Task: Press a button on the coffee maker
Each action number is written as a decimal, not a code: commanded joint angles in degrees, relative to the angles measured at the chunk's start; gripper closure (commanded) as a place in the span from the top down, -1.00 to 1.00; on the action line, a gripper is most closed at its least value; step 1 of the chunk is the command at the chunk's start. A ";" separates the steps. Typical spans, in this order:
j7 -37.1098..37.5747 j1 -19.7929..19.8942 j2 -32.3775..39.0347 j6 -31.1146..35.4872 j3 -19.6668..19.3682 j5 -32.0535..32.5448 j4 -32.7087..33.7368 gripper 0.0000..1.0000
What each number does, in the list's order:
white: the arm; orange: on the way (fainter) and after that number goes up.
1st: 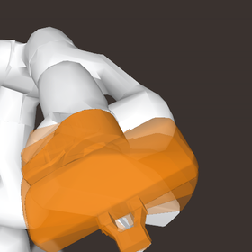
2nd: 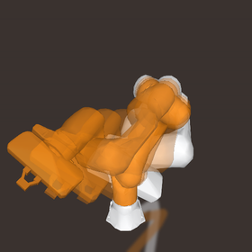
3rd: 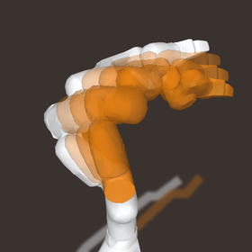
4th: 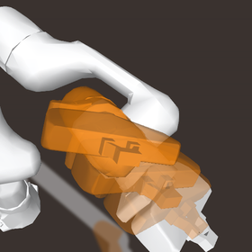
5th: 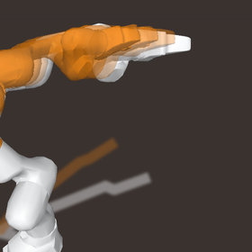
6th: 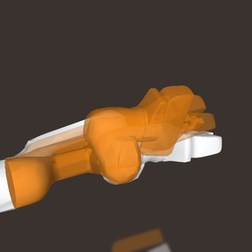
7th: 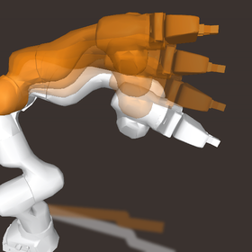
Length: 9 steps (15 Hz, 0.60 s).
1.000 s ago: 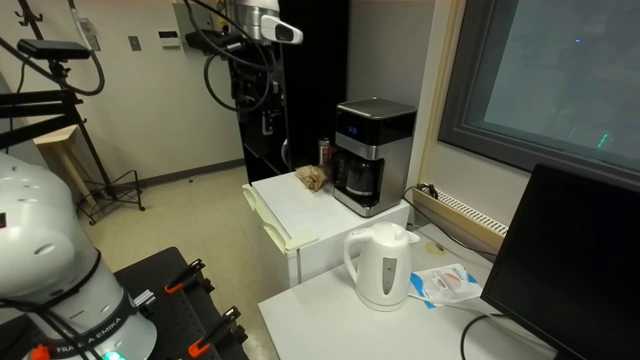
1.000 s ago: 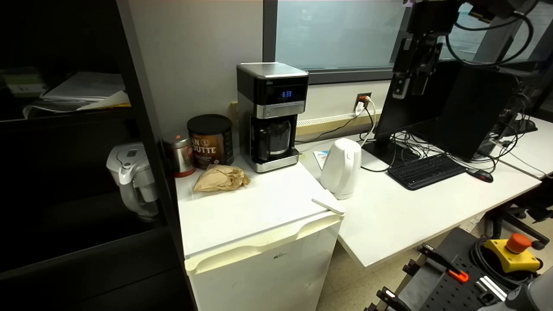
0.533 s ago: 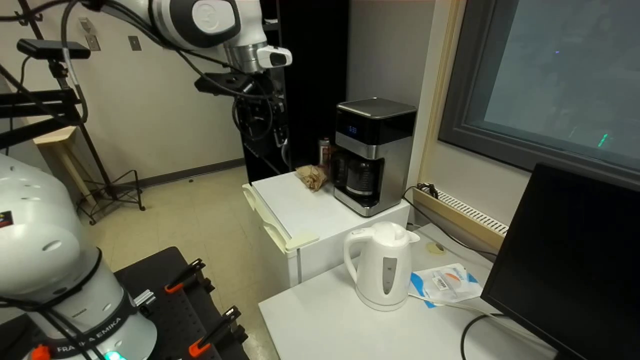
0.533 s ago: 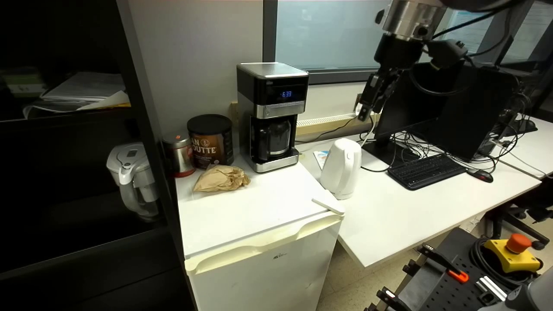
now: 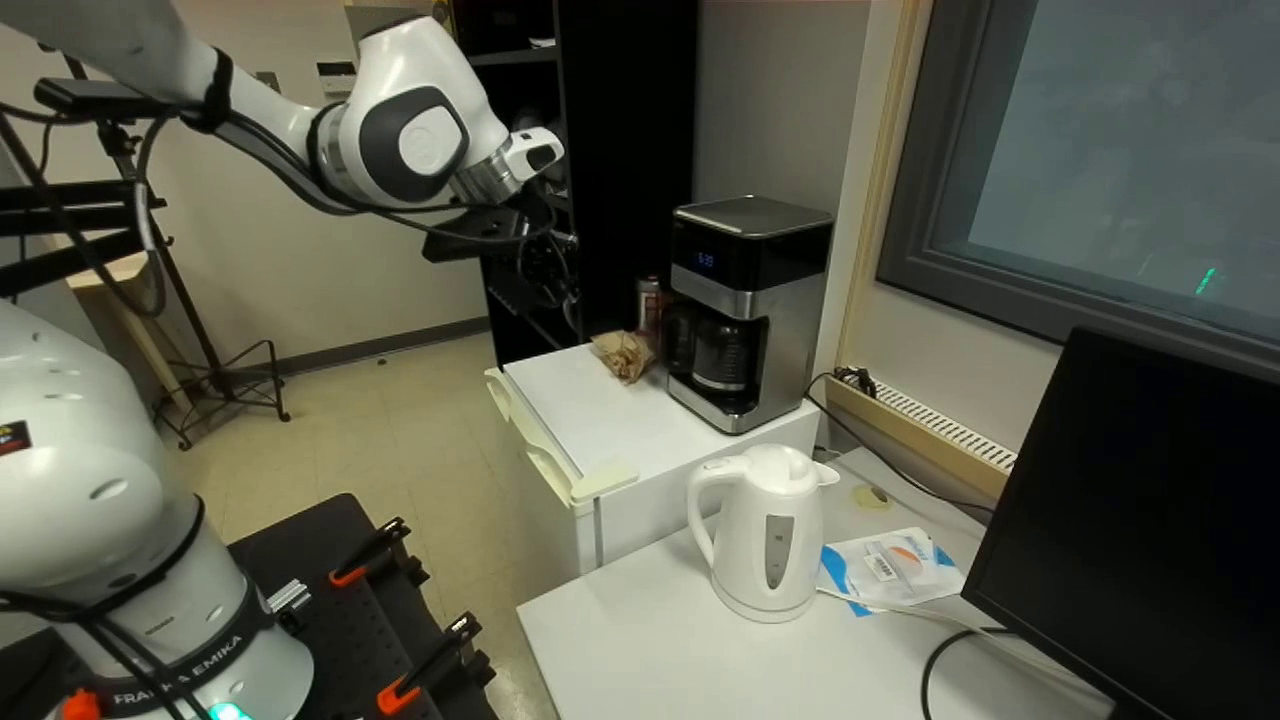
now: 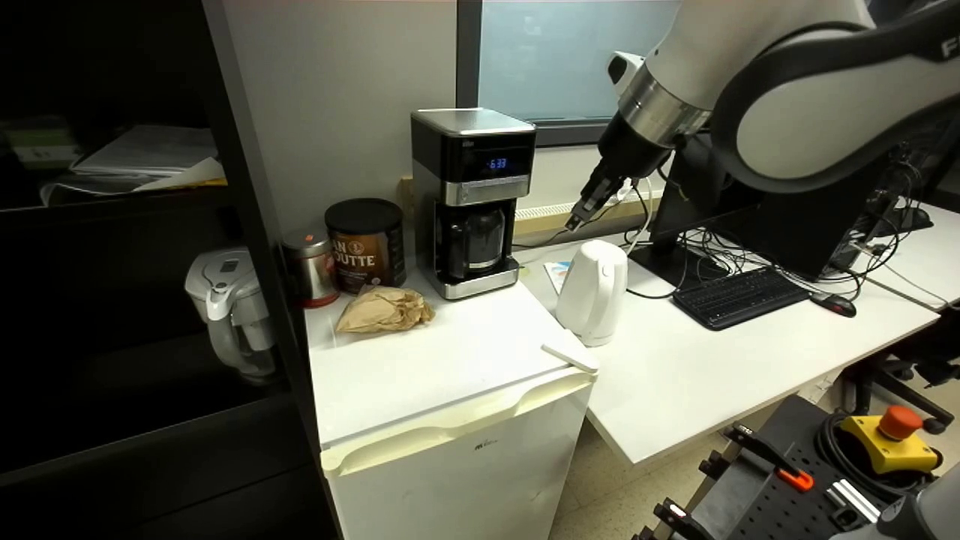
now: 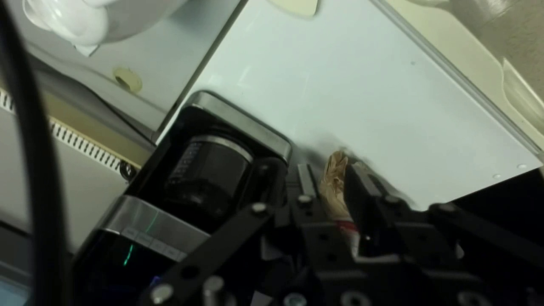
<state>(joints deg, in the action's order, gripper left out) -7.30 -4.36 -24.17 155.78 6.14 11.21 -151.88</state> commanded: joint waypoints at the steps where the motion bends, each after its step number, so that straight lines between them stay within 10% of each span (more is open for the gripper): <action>1: 3.17 3.57 5.96 12.53 3.35 6.29 -0.43 -1.00; 9: 14.68 19.40 16.76 19.95 14.06 24.37 7.17 -0.99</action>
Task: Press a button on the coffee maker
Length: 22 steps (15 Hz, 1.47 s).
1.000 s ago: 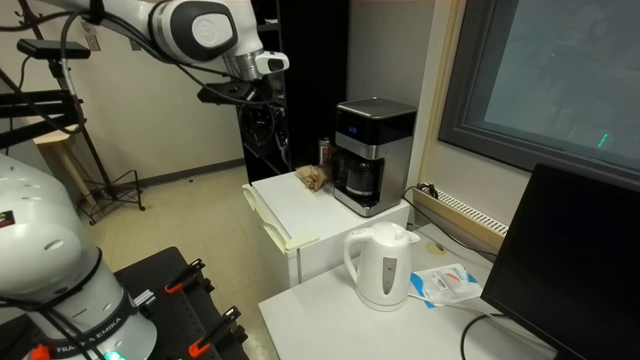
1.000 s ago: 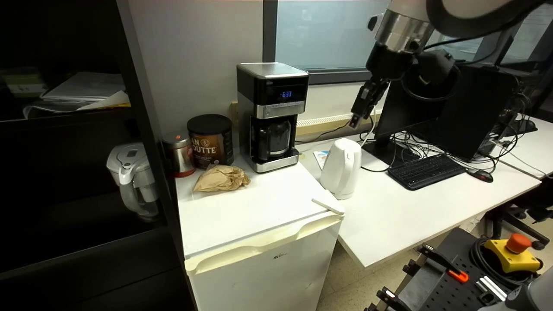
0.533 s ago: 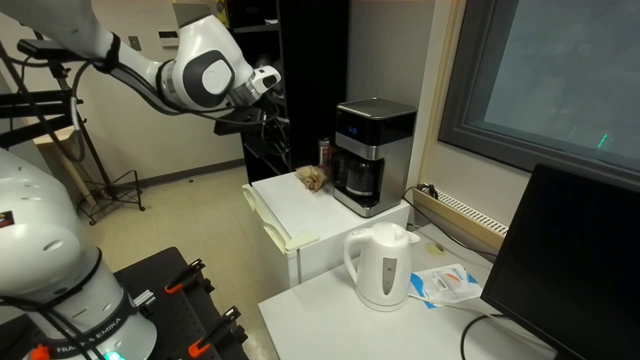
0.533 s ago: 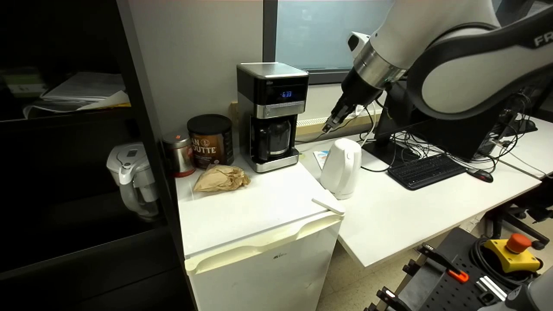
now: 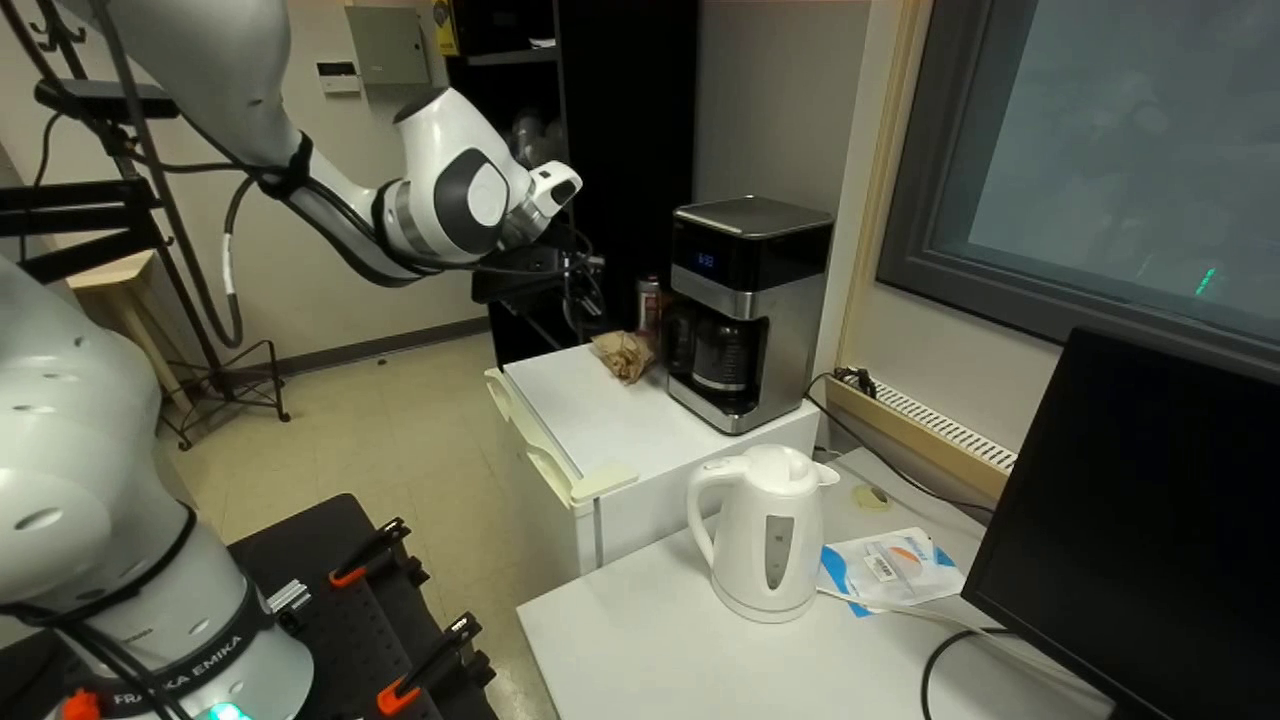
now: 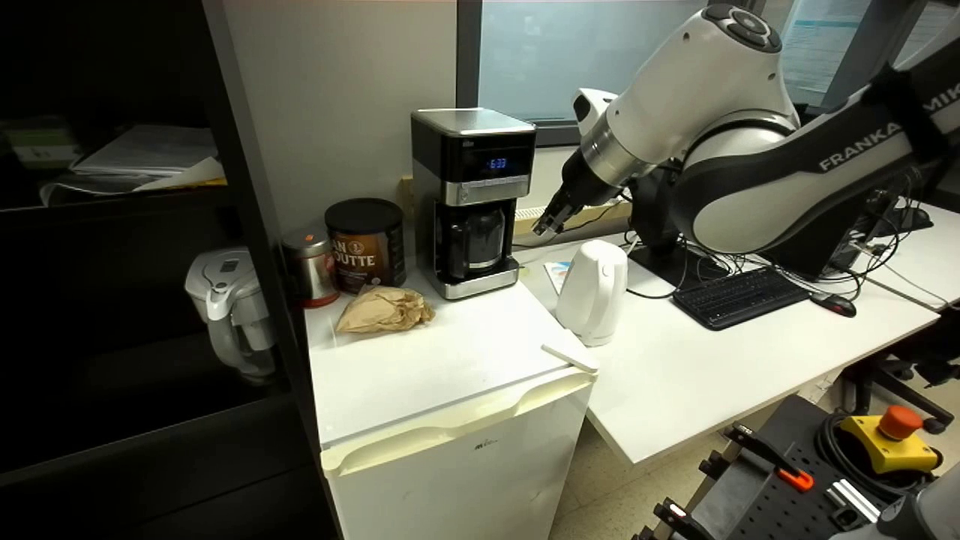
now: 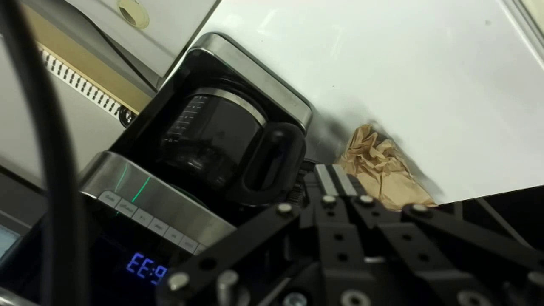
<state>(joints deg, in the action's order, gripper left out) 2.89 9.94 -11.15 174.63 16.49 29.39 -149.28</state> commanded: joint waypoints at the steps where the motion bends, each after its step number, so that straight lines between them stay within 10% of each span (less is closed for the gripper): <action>1: 6.24 6.63 4.38 1.01 4.71 8.79 5.96 -0.99; 8: 18.42 10.78 11.37 -0.30 8.31 24.78 15.85 -0.99; 22: 39.53 6.16 28.23 -4.70 5.29 50.32 32.76 -0.99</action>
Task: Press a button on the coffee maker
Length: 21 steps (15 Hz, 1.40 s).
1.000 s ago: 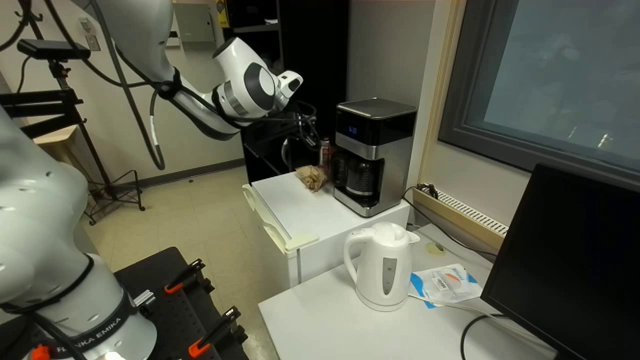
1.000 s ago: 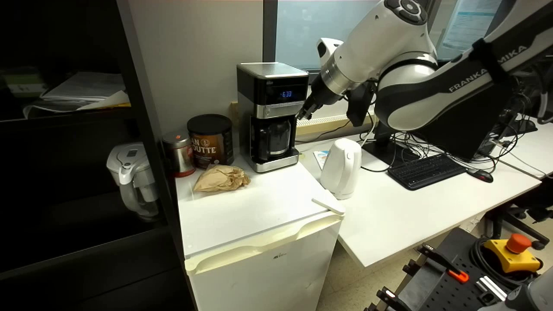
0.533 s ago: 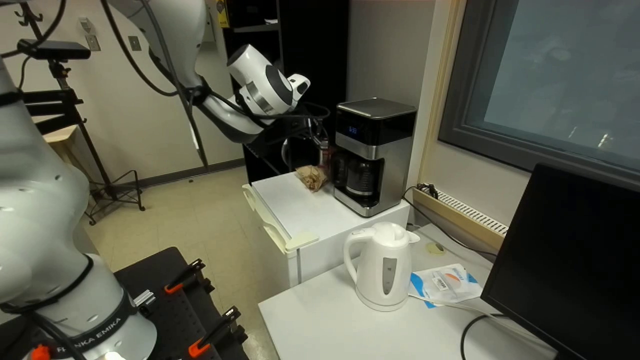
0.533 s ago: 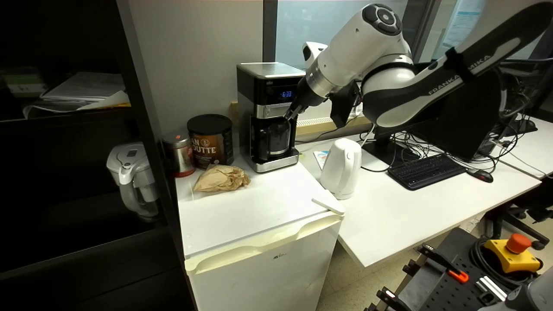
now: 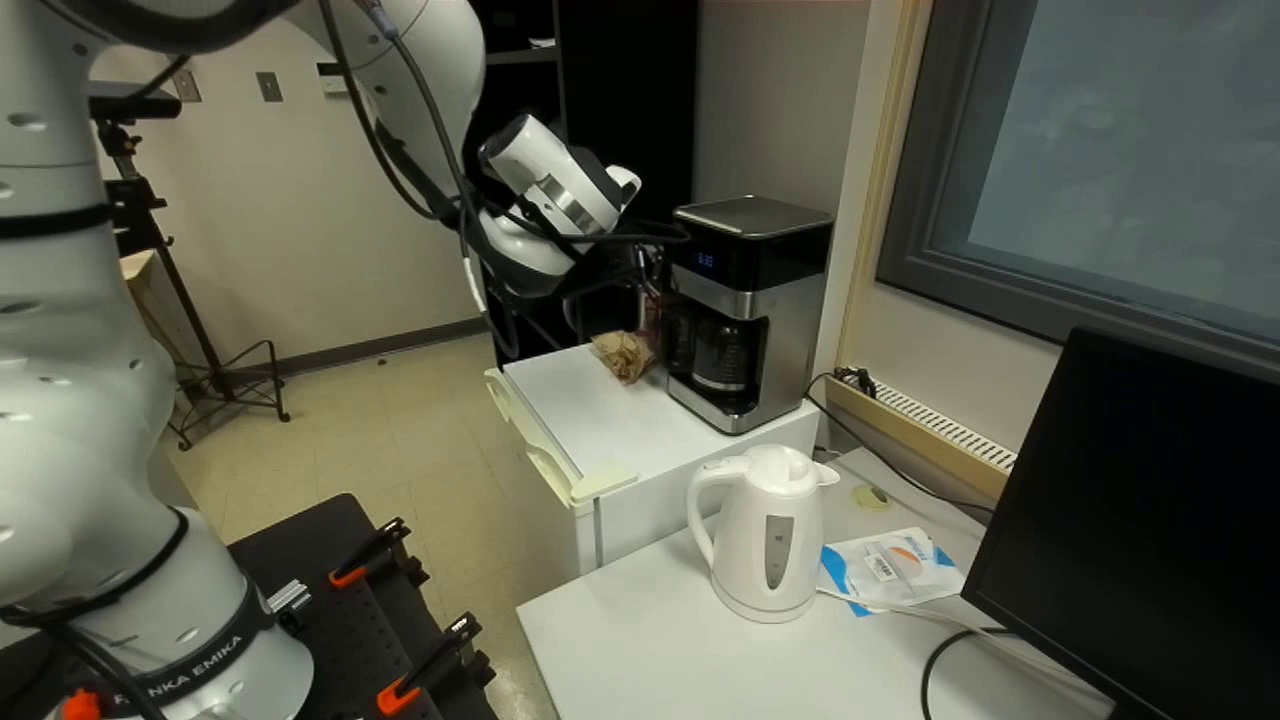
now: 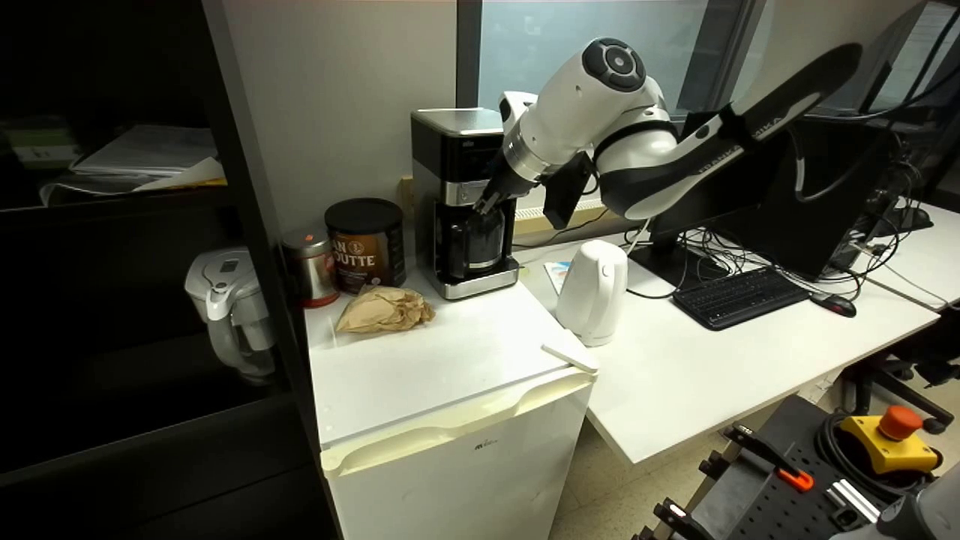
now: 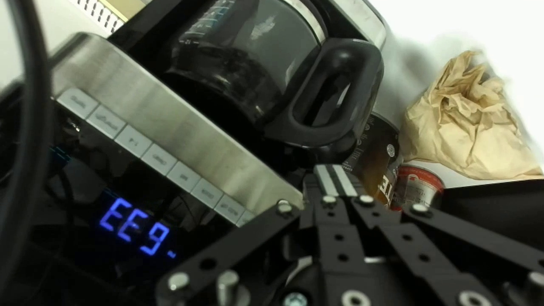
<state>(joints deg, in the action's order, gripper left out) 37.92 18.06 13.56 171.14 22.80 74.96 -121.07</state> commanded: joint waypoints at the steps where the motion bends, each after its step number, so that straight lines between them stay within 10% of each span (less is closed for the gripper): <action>1: 5.57 -2.21 4.29 -1.38 -1.10 5.98 5.32 -0.99; 21: 18.32 -2.28 6.19 -4.57 -0.97 22.03 9.92 -0.99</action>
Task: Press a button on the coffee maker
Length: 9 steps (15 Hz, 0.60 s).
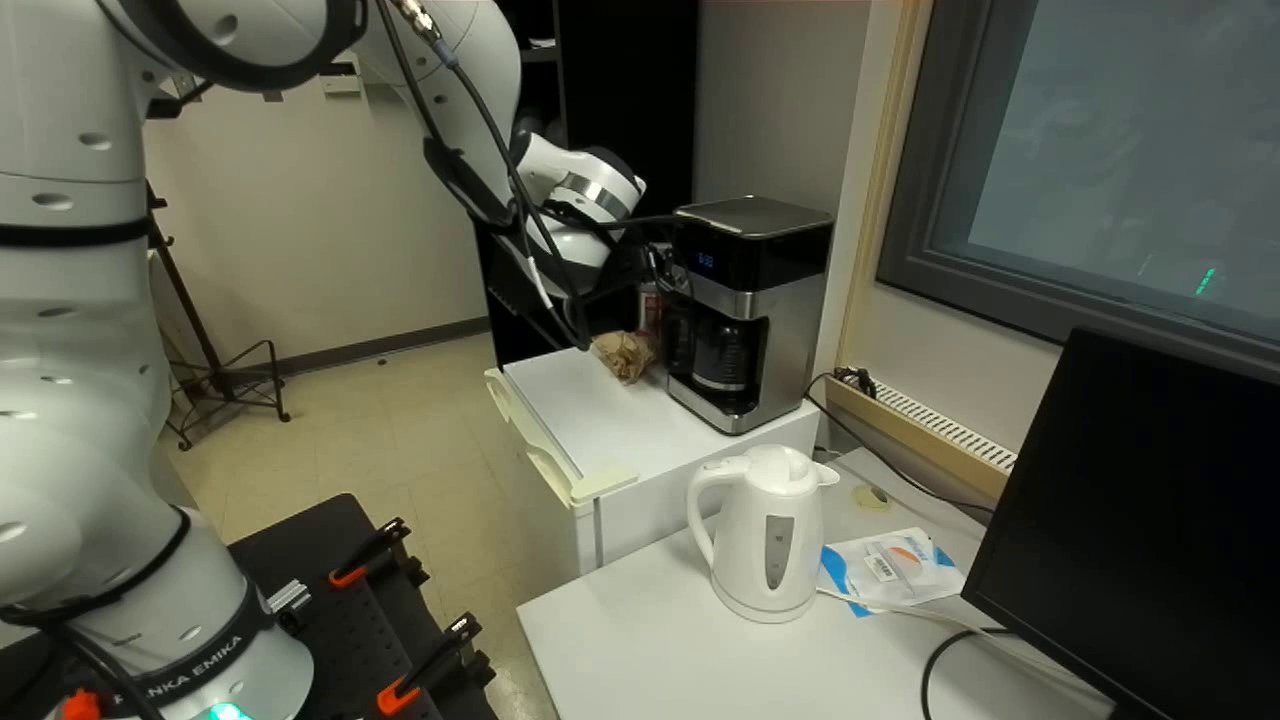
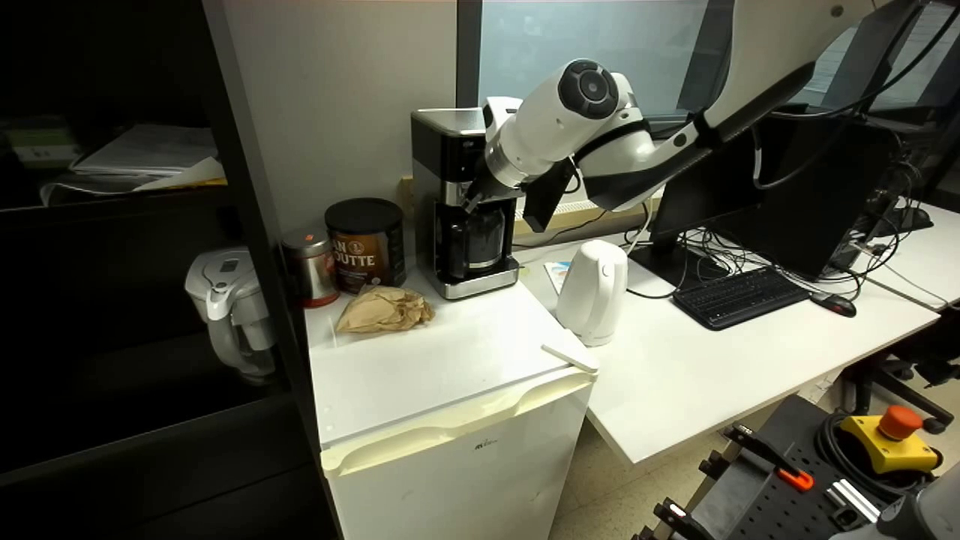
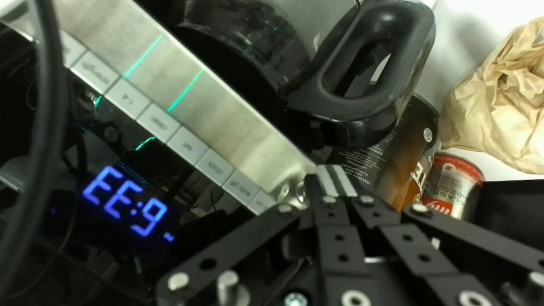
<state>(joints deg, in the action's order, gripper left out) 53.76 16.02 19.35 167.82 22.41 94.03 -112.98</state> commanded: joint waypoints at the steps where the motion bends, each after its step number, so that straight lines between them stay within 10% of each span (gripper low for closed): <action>1: 3.15 -0.19 0.15 -1.20 -0.56 3.84 1.84 -0.99; 9: 8.32 0.53 -2.05 -1.03 -0.14 10.49 1.07 -0.99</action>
<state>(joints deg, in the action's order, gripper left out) 59.19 16.47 18.47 167.76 22.40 101.43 -112.99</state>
